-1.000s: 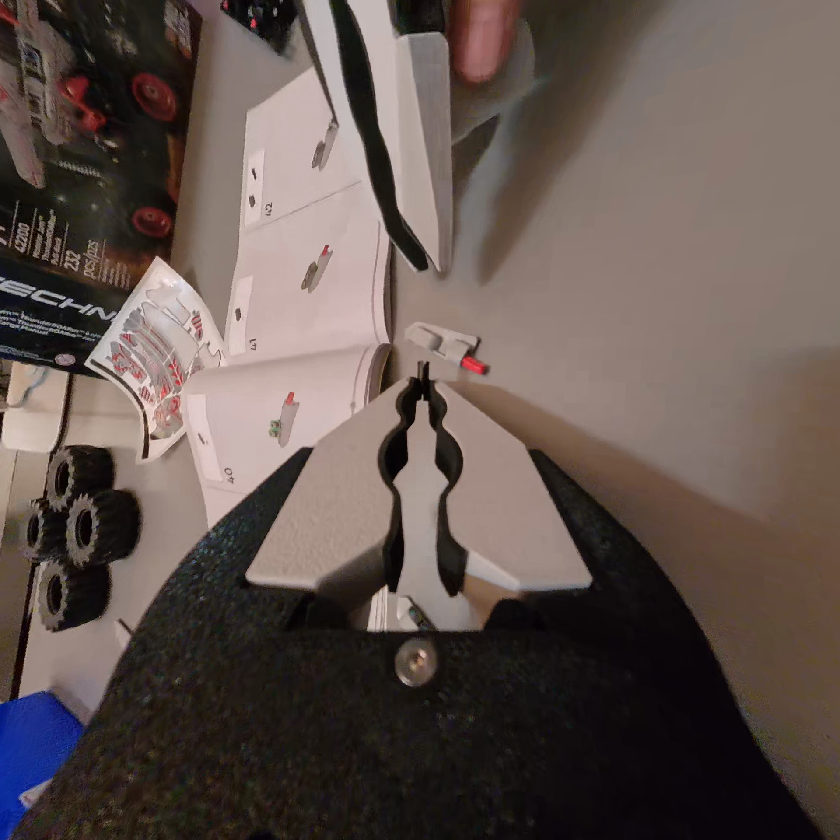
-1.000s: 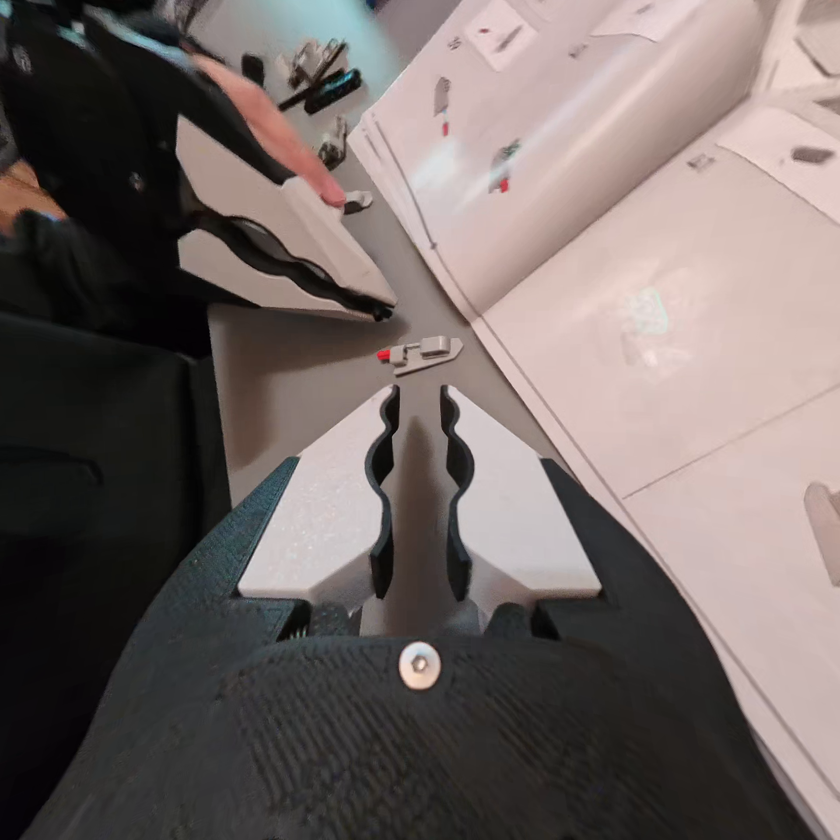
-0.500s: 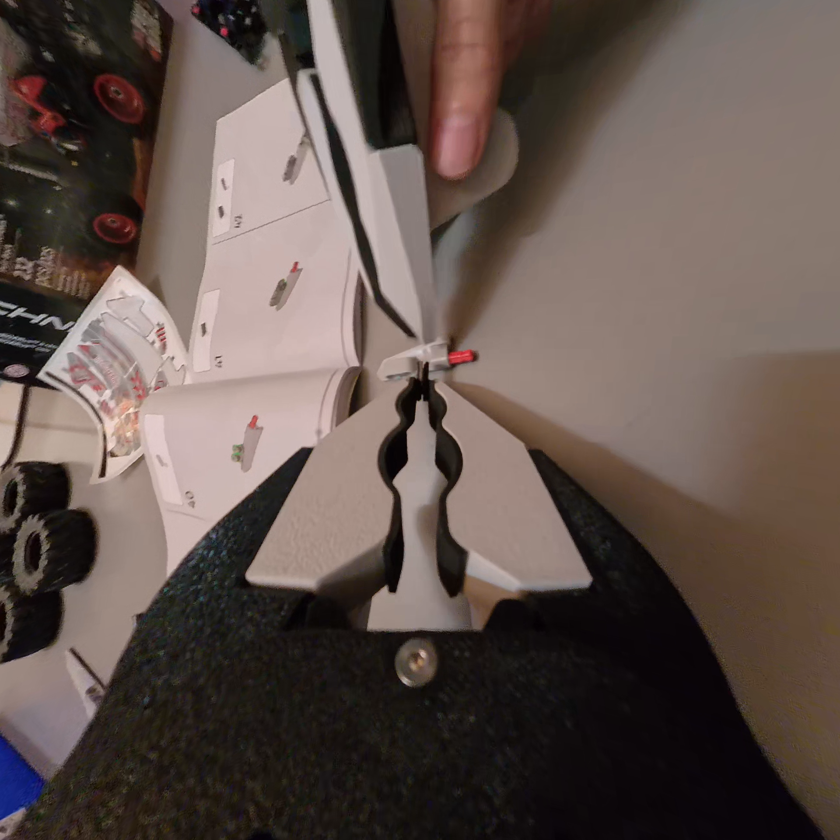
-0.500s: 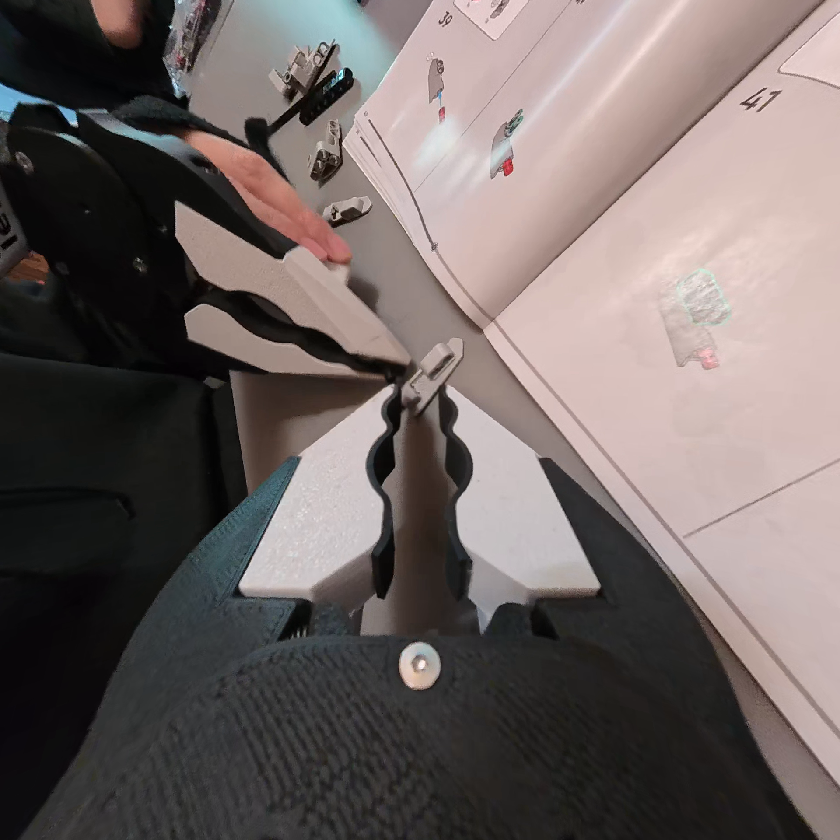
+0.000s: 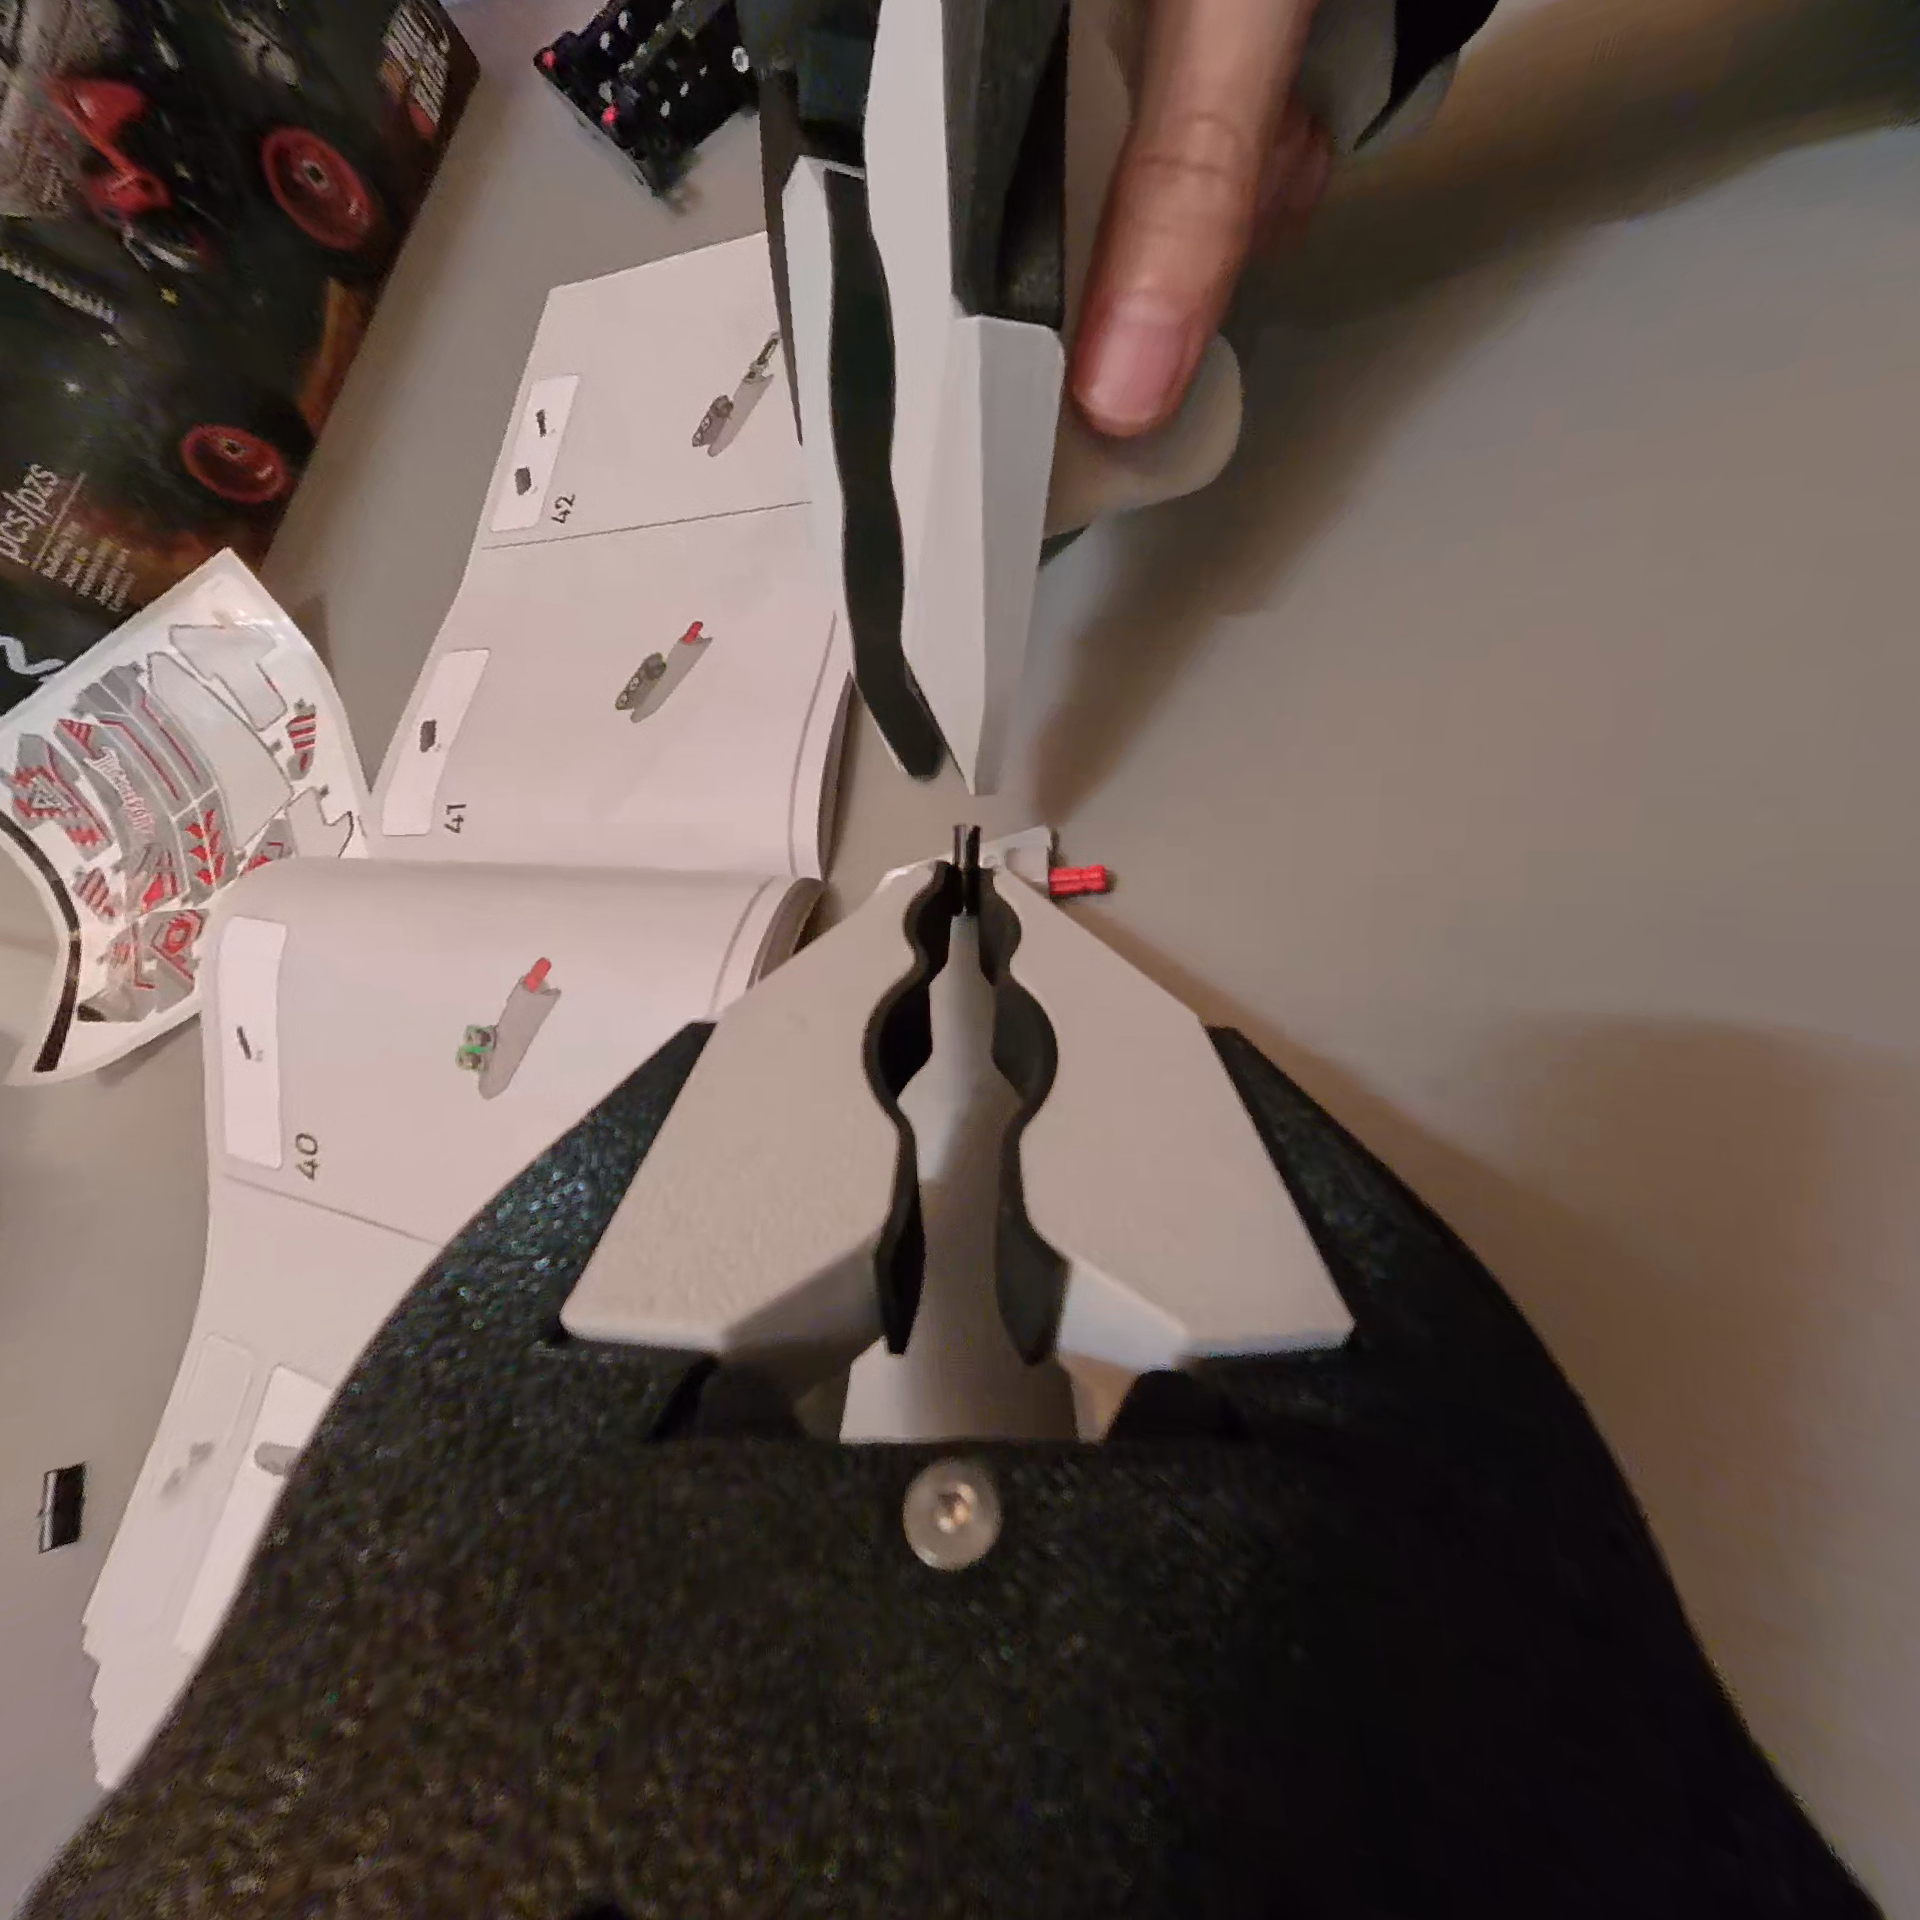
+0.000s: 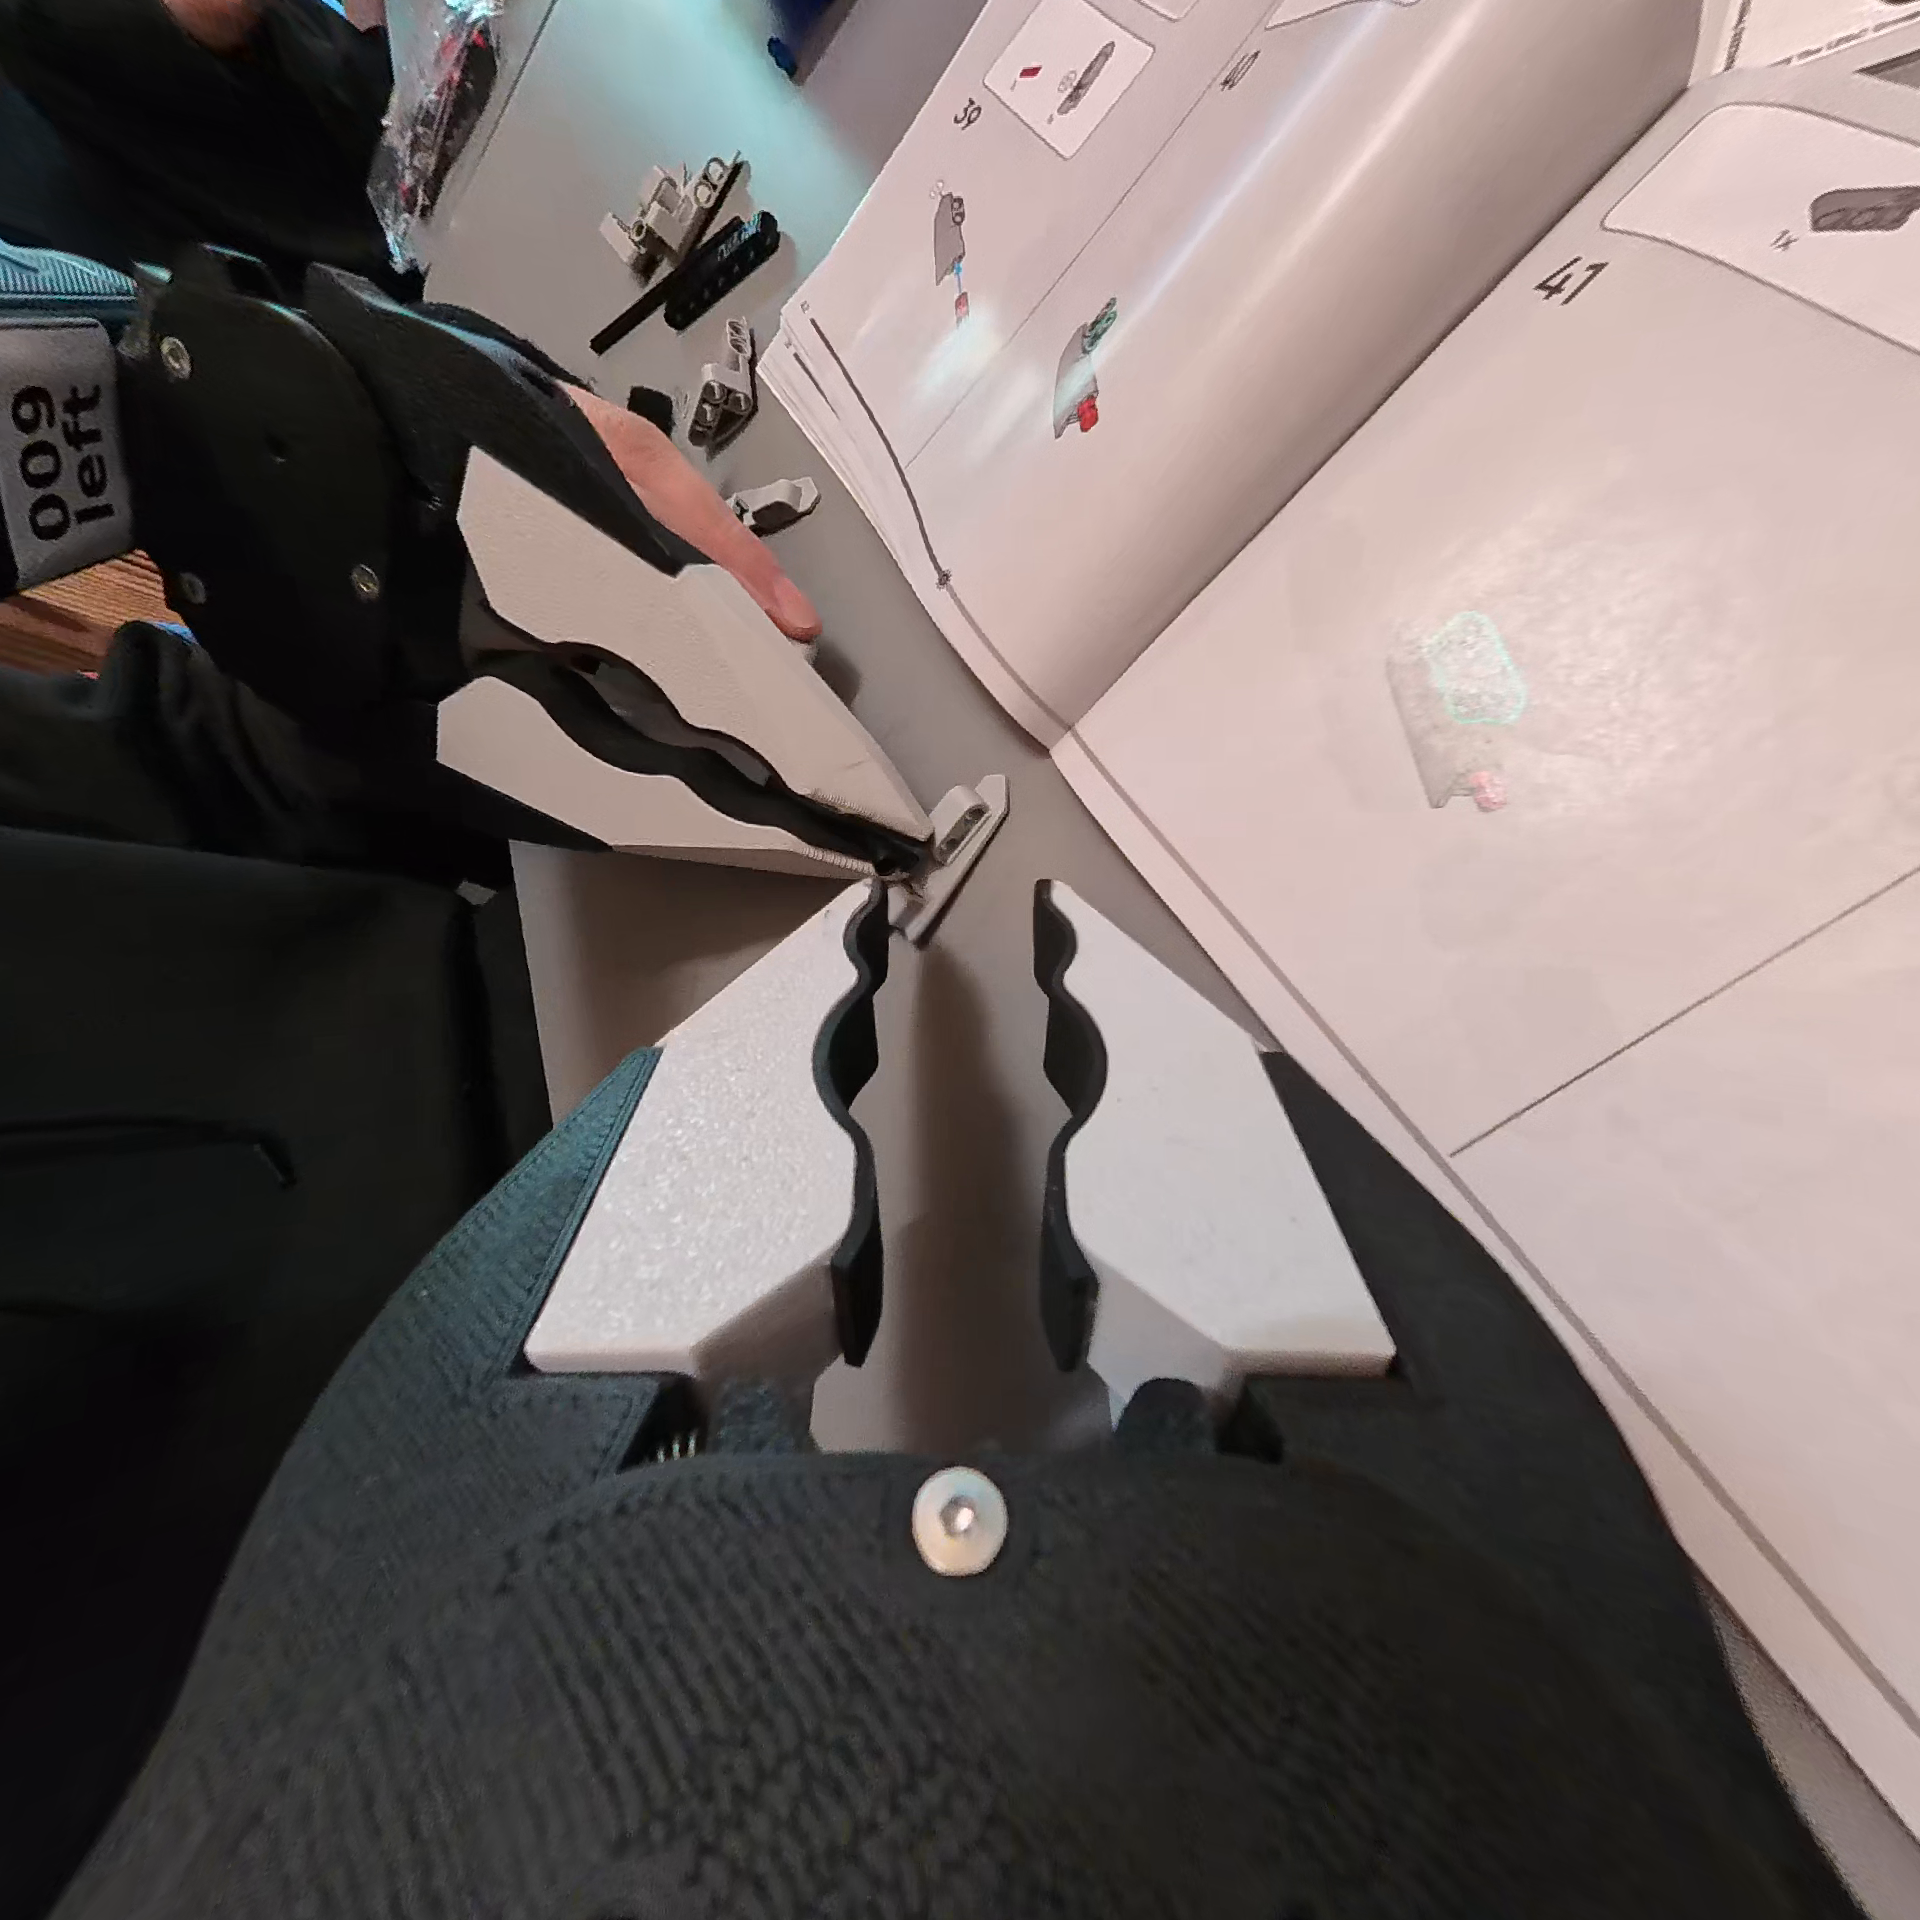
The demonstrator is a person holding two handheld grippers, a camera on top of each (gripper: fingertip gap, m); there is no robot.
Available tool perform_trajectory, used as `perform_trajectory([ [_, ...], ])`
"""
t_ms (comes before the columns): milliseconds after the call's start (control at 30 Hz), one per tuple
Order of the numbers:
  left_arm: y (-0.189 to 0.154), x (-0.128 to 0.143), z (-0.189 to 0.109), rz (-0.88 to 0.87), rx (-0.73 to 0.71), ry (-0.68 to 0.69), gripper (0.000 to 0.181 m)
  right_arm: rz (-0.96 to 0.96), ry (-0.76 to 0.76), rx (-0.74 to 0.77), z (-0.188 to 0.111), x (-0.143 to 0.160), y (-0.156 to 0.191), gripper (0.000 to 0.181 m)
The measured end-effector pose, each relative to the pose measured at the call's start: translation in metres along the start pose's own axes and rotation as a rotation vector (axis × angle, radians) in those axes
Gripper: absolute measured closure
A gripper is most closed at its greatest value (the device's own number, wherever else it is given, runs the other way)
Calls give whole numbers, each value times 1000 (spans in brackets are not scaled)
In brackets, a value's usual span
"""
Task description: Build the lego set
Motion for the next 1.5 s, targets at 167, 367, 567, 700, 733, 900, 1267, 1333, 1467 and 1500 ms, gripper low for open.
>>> perform_trajectory([
  [167,1,3,-3,-35,22,-1,179,3,16,19,1,1,1,158],
  [367,2,5,-4,-80,23,1,179,1,44,-5,13,4,10,170],
  [567,2,5,-4,-154,43,4,179,85,13,-14,14,5,8,178],
  [700,3,5,-4,-166,44,4,179,163,-45,-5,13,2,6,171],
  [733,3,5,-4,-165,44,4,179,183,-43,-18,12,2,7,168],
  [900,3,5,-5,-164,43,3,179,258,-7,-9,14,7,12,173],
  [1267,4,7,-6,-177,47,1,179,488,-71,-20,26,5,15,181],
  [1333,4,7,-6,-180,44,1,179,495,-94,-28,27,5,15,181],
  [1467,5,8,-7,-202,52,1,179,469,-153,-48,27,5,14,181],
  [1500,6,8,-7,-210,57,0,179,449,-163,-37,27,5,13,181],
])
Point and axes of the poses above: each gripper's, where its closed fingertips meet, z out along the fingers, x out of its underside, y = z × x across the jaws, the point moved 3 cm from there along -z, back along the fingers, and after that the axes turned 5 degrees about y, right-handed, at the moved point
